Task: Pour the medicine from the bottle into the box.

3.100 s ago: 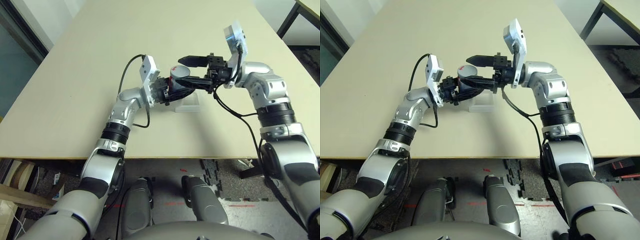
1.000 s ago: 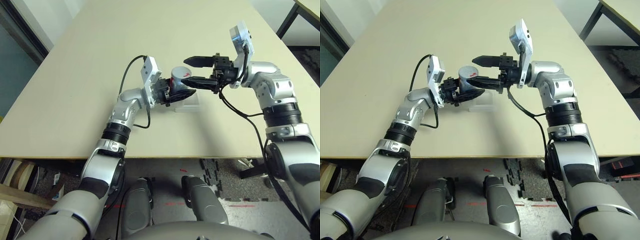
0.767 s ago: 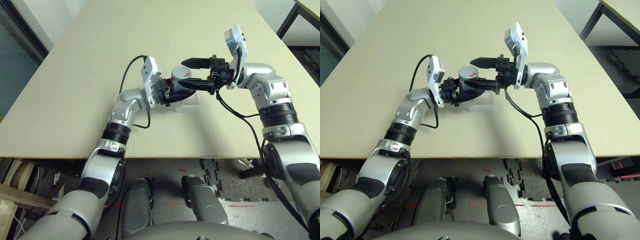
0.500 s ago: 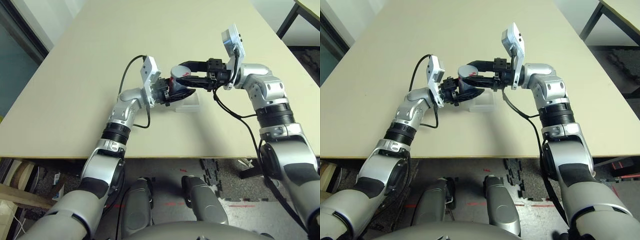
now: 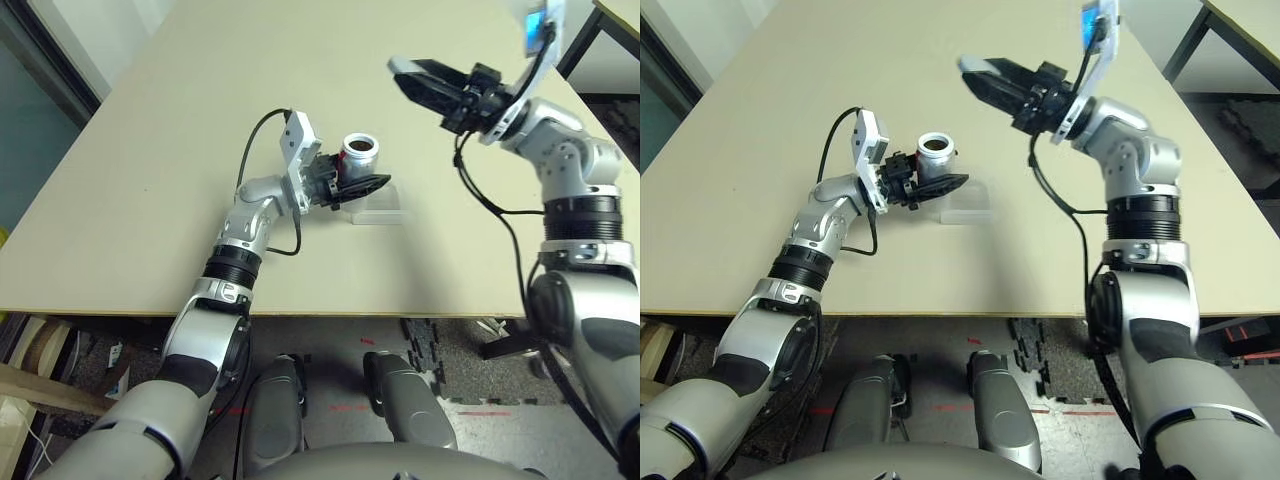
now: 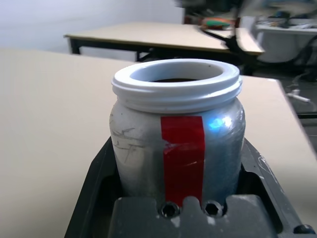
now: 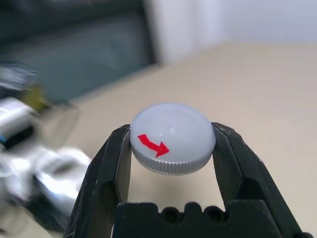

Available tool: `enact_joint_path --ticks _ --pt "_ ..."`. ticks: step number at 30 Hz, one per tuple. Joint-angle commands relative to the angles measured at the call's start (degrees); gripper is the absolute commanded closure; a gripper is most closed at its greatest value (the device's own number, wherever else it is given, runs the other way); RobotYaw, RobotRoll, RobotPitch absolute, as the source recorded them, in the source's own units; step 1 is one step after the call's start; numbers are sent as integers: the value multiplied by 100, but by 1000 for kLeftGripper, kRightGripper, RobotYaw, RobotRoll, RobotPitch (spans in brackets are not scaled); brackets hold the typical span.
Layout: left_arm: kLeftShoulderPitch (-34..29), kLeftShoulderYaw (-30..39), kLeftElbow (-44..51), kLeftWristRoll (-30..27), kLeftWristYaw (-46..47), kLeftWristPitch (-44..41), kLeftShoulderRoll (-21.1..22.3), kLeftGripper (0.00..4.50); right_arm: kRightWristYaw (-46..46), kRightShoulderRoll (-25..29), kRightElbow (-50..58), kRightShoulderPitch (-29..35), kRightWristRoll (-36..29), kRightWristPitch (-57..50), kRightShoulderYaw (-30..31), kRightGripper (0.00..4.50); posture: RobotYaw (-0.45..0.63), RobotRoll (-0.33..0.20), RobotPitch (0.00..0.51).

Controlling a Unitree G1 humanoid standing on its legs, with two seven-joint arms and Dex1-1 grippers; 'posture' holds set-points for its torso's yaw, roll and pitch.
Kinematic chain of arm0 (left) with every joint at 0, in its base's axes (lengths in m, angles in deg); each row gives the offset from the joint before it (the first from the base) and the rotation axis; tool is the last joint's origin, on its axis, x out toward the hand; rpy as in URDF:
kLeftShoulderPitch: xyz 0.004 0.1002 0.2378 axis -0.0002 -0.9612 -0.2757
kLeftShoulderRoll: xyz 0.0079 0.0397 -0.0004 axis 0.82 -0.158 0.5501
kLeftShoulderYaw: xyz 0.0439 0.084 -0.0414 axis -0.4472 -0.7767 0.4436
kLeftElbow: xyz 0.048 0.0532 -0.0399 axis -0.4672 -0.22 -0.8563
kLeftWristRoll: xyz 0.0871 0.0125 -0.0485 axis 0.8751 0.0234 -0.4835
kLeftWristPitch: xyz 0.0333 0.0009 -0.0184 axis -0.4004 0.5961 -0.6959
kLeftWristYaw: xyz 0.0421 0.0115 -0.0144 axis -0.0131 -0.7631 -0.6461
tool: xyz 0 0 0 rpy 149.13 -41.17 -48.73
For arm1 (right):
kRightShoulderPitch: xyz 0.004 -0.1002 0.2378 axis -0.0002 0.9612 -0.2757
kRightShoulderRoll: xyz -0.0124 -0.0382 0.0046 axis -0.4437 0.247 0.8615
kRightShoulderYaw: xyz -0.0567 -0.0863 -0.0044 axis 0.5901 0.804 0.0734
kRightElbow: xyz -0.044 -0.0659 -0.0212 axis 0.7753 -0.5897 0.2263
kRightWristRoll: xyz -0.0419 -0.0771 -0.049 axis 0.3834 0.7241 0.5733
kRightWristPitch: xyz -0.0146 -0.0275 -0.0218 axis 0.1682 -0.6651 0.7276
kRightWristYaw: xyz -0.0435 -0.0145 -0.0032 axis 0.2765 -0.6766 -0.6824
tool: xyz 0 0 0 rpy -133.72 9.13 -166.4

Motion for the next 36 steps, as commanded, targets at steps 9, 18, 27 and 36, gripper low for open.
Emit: enact_joint_path --ticks 9,18,27,36 --pt "406 154 -598 214 375 300 79 1896 -931 491 666 1113 1073 113 418 1921 -245 0 127" --pt "423 157 -688 268 394 381 97 1896 -1315 383 177 1042 1518 514 546 1921 -234 0 127" --pt "419 168 -685 286 442 401 117 1896 -1495 312 -85 997 1816 893 644 1184 -225 0 132" --pt "394 166 -719 315 522 415 156 1896 -1583 228 -162 997 1828 1093 572 0 -228 0 123"
